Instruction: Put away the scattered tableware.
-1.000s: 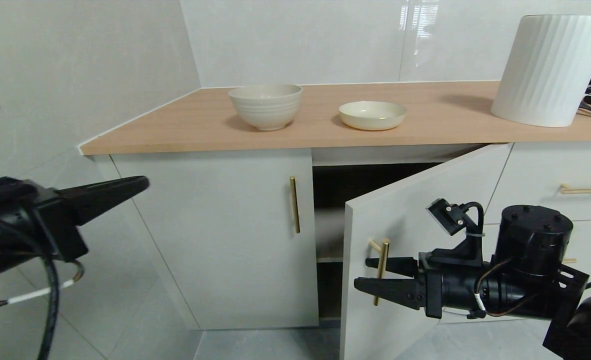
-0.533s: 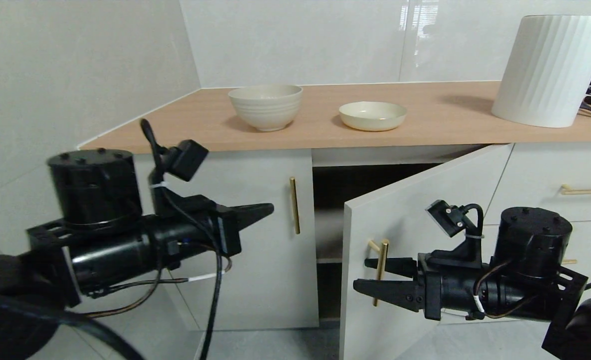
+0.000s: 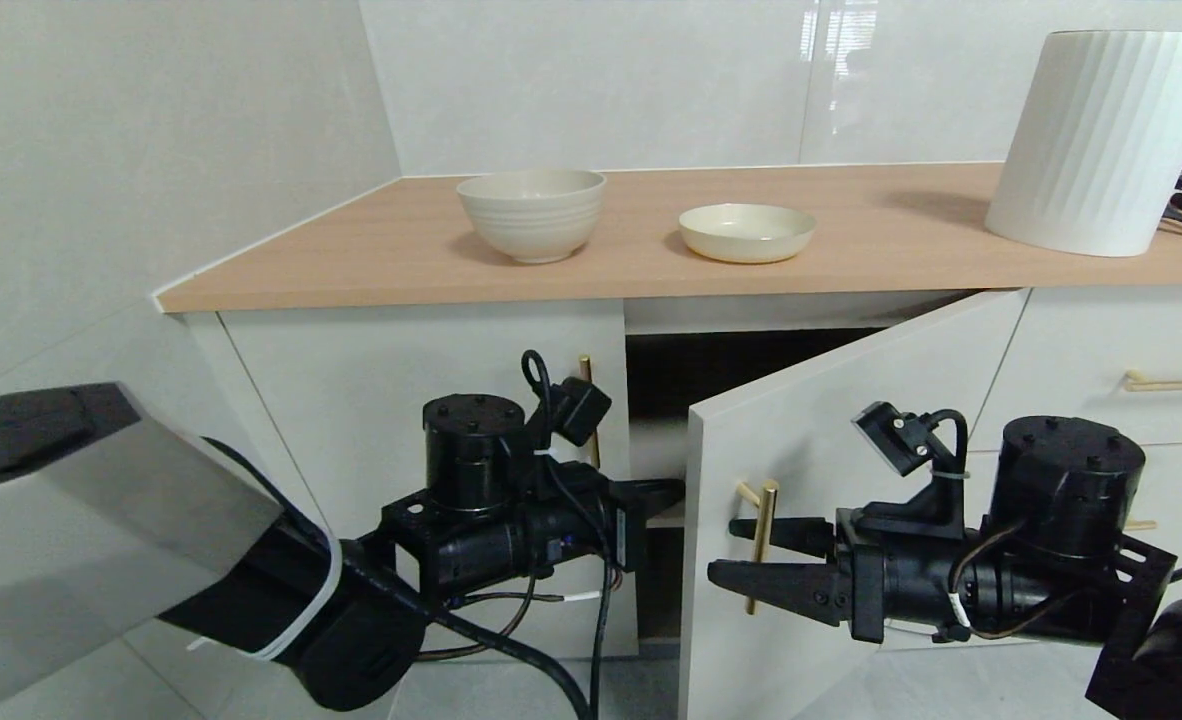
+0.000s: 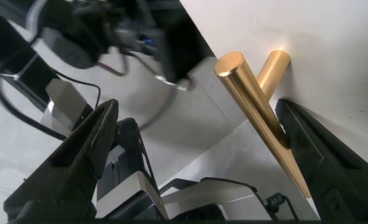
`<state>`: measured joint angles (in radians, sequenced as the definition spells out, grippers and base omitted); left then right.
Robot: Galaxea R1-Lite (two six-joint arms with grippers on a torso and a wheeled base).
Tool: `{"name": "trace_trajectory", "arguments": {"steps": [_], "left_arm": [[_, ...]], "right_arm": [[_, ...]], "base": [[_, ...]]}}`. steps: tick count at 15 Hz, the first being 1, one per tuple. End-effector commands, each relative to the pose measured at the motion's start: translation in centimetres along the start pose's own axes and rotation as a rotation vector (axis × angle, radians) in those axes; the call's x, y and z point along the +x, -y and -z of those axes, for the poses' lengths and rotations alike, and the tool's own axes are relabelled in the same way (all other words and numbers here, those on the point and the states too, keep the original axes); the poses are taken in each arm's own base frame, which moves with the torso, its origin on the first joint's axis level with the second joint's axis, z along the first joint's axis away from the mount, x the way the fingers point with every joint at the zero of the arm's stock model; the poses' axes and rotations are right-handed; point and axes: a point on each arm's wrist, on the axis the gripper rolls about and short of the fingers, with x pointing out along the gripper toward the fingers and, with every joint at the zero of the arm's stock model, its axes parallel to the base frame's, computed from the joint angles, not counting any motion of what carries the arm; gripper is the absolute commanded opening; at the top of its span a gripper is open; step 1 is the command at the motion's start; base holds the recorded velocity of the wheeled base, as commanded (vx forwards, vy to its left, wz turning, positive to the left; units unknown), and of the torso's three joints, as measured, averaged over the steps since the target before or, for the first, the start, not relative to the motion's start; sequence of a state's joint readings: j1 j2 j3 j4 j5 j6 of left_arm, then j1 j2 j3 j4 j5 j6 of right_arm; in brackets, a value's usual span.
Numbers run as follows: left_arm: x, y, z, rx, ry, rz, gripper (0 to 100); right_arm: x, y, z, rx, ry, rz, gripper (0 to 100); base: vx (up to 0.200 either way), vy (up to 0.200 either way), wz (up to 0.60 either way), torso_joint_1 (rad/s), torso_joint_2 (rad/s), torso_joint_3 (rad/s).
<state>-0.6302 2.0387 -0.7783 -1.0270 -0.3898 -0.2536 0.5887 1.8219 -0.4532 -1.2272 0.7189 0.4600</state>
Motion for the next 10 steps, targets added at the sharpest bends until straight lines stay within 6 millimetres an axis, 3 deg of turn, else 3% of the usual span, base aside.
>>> {"name": "trace_trajectory", "arguments": {"steps": [1,5,8,10], "left_arm": [[1.5,0.1,0.7,0.001,-0.016,0.019,0],[1.5,1.2,0.3,0.013,-0.006,0.048,0],[1.6,1.2,0.5,0.01,-0.011,0.05,0],[1.7,1.2,0.5,0.01,-0.012,0.051,0]], "right_arm": [[-0.3,0.4,0.0,0.007,0.005,0.02,100],[-1.3,1.2,-0.7,-0.002,0.039,0.065,100],[-4.4,2.8,-0.5,-0.047,0.066,0.18,100],[-6.3,1.2,0.4,-0.069,0.067,0.196,100]], "base": [[0.0,0.0,0.0,0.0,0.0,0.0],[0.0,0.0,0.0,0.0,0.0,0.0],[0.0,0.0,0.0,0.0,0.0,0.0],[0.0,0.0,0.0,0.0,0.0,0.0]]}}
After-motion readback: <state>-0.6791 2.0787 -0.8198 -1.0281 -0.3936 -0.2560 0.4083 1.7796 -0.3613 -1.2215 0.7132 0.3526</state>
